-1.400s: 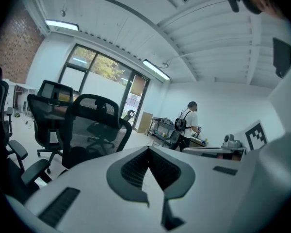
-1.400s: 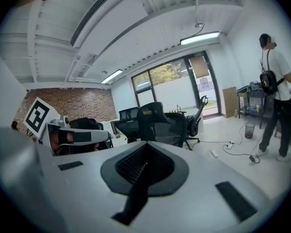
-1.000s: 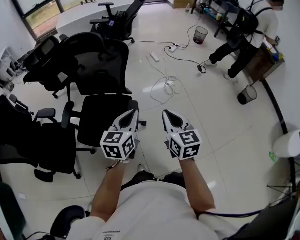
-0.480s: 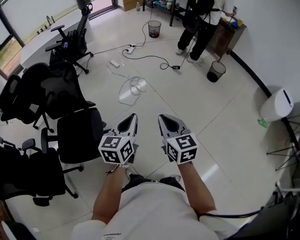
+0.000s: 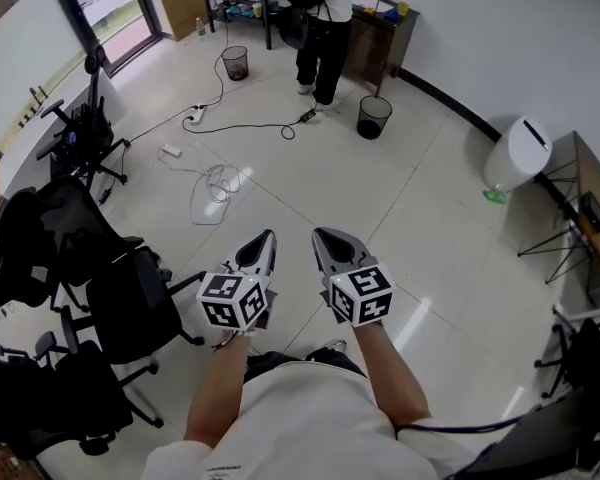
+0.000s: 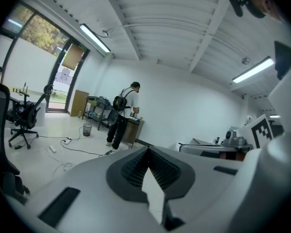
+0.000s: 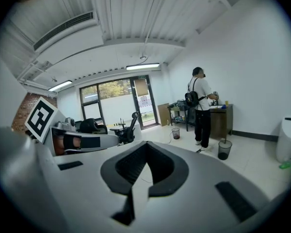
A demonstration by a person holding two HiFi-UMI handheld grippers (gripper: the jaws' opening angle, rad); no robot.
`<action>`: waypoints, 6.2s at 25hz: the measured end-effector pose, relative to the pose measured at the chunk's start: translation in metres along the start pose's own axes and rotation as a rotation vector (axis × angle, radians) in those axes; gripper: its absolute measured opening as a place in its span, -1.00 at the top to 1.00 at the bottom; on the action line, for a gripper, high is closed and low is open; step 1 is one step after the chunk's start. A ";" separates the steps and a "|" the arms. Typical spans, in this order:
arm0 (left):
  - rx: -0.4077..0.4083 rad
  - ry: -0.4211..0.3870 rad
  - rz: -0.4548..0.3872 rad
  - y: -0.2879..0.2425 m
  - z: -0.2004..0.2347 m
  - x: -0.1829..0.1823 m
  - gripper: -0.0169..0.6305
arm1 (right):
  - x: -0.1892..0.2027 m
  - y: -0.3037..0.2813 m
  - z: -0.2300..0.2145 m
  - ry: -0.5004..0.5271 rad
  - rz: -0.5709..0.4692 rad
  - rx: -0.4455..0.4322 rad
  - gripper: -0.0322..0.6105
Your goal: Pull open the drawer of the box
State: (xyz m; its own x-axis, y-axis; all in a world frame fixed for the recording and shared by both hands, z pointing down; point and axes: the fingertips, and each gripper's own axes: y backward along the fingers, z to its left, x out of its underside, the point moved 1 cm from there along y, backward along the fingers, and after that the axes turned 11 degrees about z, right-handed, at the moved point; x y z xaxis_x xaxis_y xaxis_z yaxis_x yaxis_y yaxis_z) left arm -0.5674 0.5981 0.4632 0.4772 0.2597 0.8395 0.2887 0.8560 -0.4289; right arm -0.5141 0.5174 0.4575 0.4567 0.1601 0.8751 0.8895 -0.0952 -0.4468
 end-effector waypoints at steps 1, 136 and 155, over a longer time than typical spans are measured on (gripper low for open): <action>0.019 -0.007 0.005 -0.008 -0.008 0.000 0.94 | 0.002 0.005 -0.008 -0.008 -0.003 0.014 0.94; 1.150 -0.561 0.485 -0.371 -0.746 0.112 0.94 | 0.225 0.585 -0.502 -0.629 -0.136 1.195 0.94; 1.180 -0.608 0.513 -0.379 -0.807 0.132 0.94 | 0.230 0.644 -0.525 -0.684 -0.204 1.217 0.94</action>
State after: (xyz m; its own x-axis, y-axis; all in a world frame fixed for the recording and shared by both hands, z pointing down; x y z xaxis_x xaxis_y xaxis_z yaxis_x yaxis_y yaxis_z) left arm 0.0554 -0.0531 0.4674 -0.1961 0.5399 0.8186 -0.7987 0.3964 -0.4527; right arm 0.1573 -0.0228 0.4688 -0.0767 0.5401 0.8381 0.2326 0.8271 -0.5117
